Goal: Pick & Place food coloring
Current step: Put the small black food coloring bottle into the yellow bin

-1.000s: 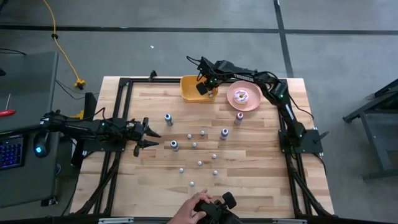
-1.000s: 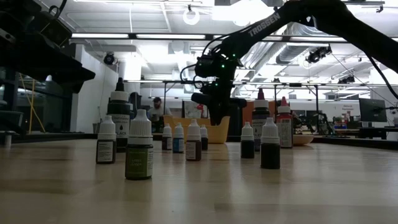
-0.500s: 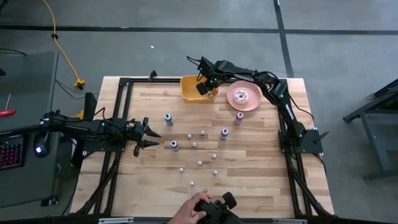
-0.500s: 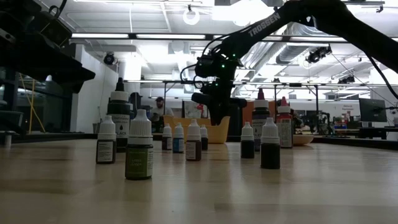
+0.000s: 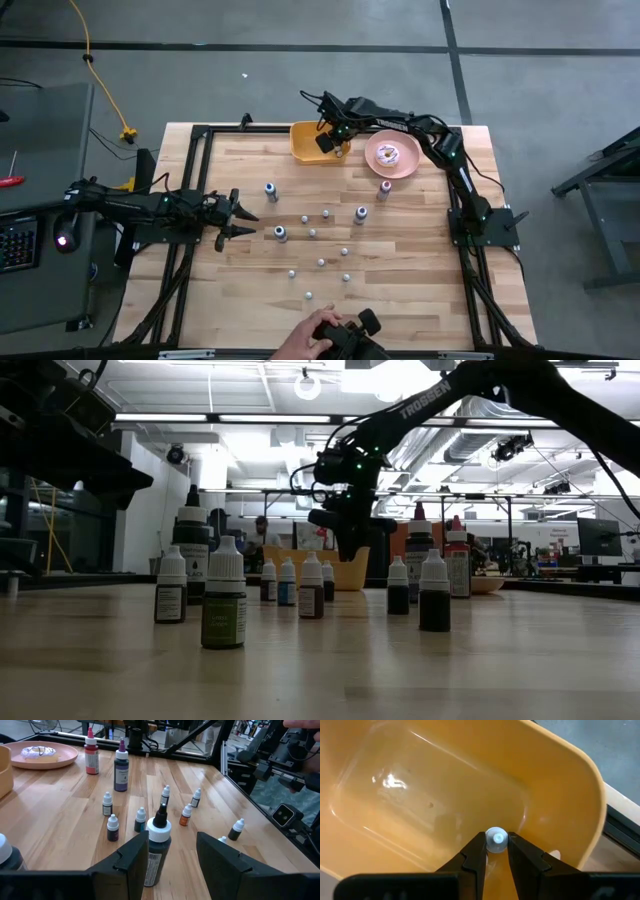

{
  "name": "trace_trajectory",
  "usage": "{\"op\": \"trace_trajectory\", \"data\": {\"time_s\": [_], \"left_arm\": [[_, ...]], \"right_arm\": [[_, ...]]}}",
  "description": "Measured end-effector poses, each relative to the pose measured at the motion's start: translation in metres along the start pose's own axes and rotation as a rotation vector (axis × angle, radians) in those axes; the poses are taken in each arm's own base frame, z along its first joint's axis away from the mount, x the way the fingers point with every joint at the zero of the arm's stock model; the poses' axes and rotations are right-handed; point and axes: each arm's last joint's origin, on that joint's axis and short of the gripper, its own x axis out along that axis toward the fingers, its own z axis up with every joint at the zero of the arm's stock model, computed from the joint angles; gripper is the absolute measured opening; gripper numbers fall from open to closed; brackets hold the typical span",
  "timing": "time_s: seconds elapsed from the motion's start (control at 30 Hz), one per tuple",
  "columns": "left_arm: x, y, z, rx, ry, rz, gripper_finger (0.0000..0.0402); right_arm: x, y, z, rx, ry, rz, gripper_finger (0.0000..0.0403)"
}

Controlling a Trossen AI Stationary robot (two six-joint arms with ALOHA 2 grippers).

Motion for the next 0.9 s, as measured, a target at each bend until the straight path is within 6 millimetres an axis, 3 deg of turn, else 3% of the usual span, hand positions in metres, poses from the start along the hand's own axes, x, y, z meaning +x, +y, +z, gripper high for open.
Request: {"op": "trace_trajectory", "data": {"time_s": [0.3,0.9], "left_arm": [[0.000,0.000,0.000,0.000,0.000,0.000,0.0163],[0.000,0.000,0.000,0.000,0.000,0.000,0.0163]], "right_arm": [[0.016,0.000,-0.011,0.015,0.027,0.049,0.0071],[0.014,0.000,-0.008,-0.011,0.011,0.040,0.0088]]}}
